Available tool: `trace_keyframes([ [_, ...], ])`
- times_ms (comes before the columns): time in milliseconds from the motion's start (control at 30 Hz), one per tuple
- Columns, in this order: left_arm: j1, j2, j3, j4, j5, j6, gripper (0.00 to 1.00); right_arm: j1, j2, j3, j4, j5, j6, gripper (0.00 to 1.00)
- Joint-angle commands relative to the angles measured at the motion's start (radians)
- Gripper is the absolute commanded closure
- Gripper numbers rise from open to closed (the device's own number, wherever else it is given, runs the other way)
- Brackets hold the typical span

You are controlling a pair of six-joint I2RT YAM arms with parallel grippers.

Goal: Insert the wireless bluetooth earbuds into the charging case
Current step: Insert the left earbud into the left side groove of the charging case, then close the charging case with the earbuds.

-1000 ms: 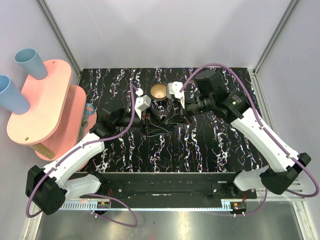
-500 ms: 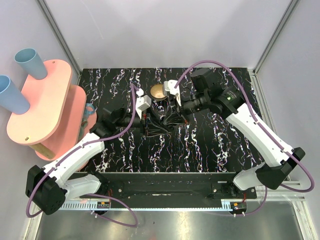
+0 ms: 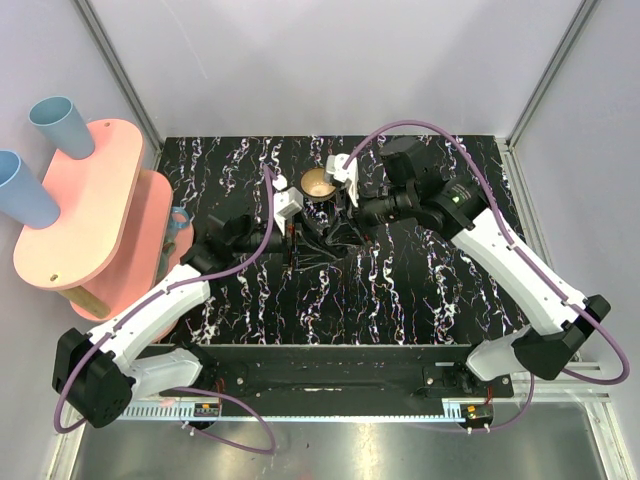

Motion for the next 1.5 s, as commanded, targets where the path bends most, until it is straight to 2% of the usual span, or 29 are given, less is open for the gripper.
trace_keyframes([
  [0, -0.009, -0.017, 0.067, 0.128, 0.018, 0.011, 0.94, 0.011, -0.02, -0.046, 0.101, 0.085, 0.037, 0.66],
  [67, -0.009, -0.017, 0.065, 0.129, 0.011, 0.012, 0.94, 0.011, -0.034, -0.058, 0.128, 0.071, 0.045, 0.62],
  [100, -0.009, -0.015, 0.062, 0.129, 0.005, 0.015, 0.94, 0.01, -0.04, -0.063, 0.139, 0.072, 0.053, 0.57],
  [267, -0.009, -0.017, 0.047, 0.131, -0.026, 0.02, 0.94, 0.01, -0.106, -0.112, 0.235, 0.088, 0.074, 0.46],
  [567, -0.008, -0.034, 0.012, 0.143, -0.101, 0.02, 0.93, 0.011, -0.279, -0.255, 0.479, 0.151, 0.126, 0.37],
  [767, -0.008, -0.052, -0.011, 0.145, -0.161, 0.021, 0.93, 0.01, -0.393, -0.382, 0.666, 0.317, 0.212, 0.31],
  [867, -0.008, -0.067, -0.03, 0.172, -0.195, 0.011, 0.93, 0.01, -0.414, -0.44, 0.743, 0.449, 0.306, 0.3],
  [1067, -0.008, -0.101, -0.063, 0.232, -0.242, -0.012, 0.93, 0.008, -0.347, -0.469, 0.745, 0.658, 0.605, 0.3],
  [1200, -0.008, -0.114, -0.07, 0.255, -0.246, -0.019, 0.93, 0.01, -0.312, -0.483, 0.751, 0.688, 0.726, 0.31],
  [1467, -0.008, -0.127, -0.09, 0.287, -0.255, -0.035, 0.93, 0.008, -0.281, -0.466, 0.762, 0.697, 0.76, 0.3],
])
